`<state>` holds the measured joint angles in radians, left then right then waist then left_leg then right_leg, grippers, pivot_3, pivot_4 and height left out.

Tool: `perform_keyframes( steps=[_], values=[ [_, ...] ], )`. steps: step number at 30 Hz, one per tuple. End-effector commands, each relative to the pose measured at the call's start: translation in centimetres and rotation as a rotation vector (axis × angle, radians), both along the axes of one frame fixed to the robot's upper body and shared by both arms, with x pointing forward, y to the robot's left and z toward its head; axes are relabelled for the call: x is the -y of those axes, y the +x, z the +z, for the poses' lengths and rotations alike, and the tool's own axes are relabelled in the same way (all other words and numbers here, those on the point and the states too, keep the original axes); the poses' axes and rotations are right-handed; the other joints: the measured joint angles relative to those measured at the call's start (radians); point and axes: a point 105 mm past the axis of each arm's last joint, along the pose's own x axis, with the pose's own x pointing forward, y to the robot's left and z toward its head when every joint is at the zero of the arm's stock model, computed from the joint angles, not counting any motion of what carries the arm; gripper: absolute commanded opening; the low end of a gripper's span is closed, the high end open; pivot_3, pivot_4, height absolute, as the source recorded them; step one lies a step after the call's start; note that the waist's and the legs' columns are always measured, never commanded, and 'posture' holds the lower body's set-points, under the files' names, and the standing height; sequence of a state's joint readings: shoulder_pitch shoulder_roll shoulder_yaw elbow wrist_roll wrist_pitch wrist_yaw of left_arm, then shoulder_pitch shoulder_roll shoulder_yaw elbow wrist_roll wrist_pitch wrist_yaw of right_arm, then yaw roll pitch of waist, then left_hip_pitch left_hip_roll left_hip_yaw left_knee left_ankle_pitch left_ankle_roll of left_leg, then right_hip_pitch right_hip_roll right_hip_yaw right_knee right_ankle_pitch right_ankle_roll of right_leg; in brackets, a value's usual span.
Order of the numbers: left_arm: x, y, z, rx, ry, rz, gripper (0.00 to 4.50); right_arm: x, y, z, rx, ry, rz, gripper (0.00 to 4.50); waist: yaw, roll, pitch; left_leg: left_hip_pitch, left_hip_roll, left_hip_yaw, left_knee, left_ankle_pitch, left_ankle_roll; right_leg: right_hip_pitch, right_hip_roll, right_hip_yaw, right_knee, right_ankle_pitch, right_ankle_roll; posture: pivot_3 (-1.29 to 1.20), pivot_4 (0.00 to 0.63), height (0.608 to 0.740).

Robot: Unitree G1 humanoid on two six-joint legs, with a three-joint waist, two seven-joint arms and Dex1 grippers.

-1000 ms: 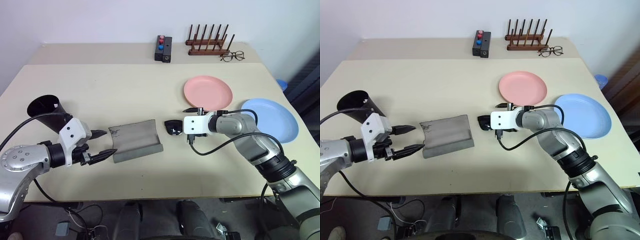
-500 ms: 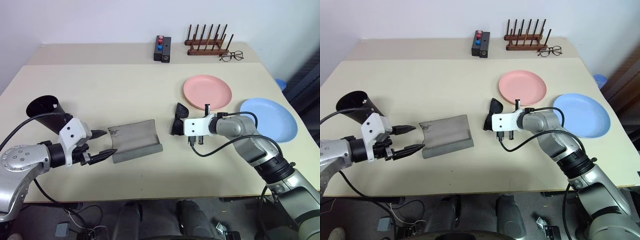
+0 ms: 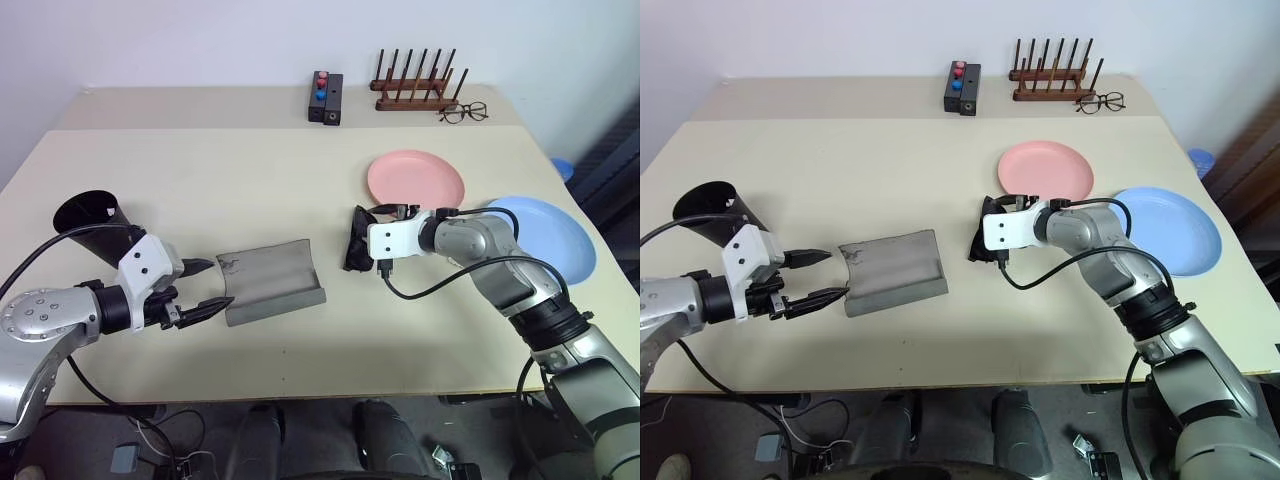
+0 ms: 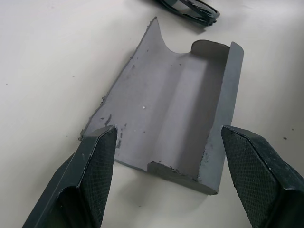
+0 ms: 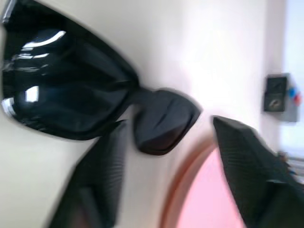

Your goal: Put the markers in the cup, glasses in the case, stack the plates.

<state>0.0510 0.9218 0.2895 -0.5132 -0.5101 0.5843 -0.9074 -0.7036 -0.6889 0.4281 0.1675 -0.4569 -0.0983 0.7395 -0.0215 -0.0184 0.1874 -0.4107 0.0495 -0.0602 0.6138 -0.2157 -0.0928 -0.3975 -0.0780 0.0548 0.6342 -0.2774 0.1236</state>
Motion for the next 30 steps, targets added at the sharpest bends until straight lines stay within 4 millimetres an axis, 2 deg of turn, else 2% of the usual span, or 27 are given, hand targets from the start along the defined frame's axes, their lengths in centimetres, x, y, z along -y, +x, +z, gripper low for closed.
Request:
perform_keyframes(
  steps=[1,8,15,30],
  values=[
    [0.2,0.1,0.7,0.028,0.018,-0.013,3.57,-0.2,0.5,1.7,0.129,-0.050,0.100,2.77,0.000,0.000,0.000,0.000,0.000,0.000,0.000,0.000,0.000,0.000,0.000,0.000,0.000,0.000,0.000,0.00,0.150,0.740],
    [0.2,0.1,0.8,0.029,0.017,-0.015,3.57,-0.8,1.2,1.0,0.204,-0.131,0.241,2.77,-0.013,0.000,0.000,0.000,0.000,0.000,0.000,0.000,0.000,0.000,0.000,0.000,0.000,0.000,0.000,0.00,0.150,0.740],
    [0.1,0.0,0.5,0.025,0.018,-0.009,3.57,-0.8,1.1,-0.2,0.174,-0.178,0.303,2.77,-0.026,0.000,0.000,0.000,0.000,0.000,0.000,0.000,0.000,0.000,0.000,0.000,0.000,0.001,0.002,0.00,0.150,0.740],
    [0.2,0.0,0.5,0.023,0.015,-0.020,3.57,-3.3,-0.3,-0.2,0.147,-0.020,0.351,2.77,-0.023,0.000,0.000,0.001,0.000,0.000,0.000,0.000,0.000,0.001,0.000,0.000,0.002,0.001,0.003,0.00,0.150,0.740]
  ],
)
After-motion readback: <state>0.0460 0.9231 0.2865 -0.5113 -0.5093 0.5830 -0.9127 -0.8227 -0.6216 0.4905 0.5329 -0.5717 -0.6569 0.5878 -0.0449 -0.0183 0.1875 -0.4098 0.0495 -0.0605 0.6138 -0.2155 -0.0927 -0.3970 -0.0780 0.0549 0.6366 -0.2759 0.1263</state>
